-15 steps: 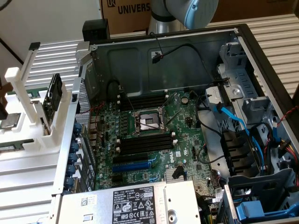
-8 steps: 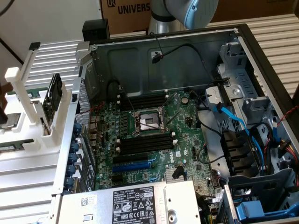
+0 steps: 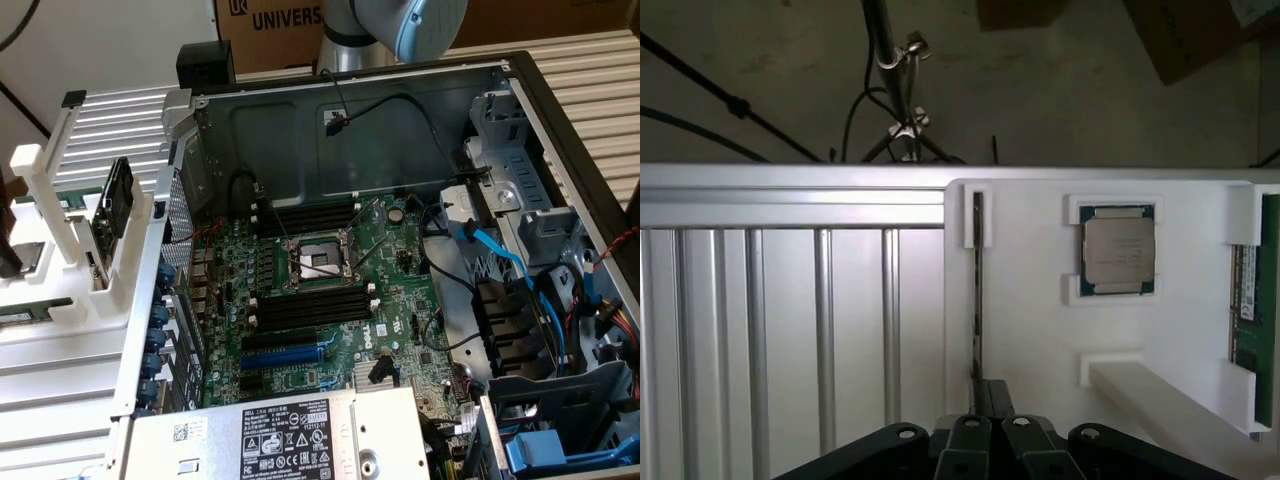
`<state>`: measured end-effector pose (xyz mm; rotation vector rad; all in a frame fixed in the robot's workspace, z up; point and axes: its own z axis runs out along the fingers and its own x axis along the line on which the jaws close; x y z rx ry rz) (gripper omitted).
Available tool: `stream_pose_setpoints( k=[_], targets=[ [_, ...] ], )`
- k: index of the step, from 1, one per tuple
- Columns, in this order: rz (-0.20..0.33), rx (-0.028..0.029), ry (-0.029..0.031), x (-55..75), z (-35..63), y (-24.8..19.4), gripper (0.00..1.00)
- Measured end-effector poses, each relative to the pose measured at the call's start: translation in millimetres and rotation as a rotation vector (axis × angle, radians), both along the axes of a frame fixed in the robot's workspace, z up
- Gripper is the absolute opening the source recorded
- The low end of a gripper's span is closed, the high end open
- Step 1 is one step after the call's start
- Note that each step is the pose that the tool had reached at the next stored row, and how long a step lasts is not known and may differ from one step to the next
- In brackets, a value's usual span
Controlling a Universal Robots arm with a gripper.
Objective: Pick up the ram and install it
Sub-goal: 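Pick up the ram and move it above insertion slot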
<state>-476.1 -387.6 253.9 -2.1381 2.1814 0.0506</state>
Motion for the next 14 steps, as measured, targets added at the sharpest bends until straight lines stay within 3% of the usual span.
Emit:
stream_pose_setpoints(
  k=[10,14],
  targets=[
    [0.0,0.017,-0.001,0.0,-18.3,-4.0,0.1],
    [0.0,0.0275,-0.0009,0.0,-25.7,-4.5,0.1]
  ],
)
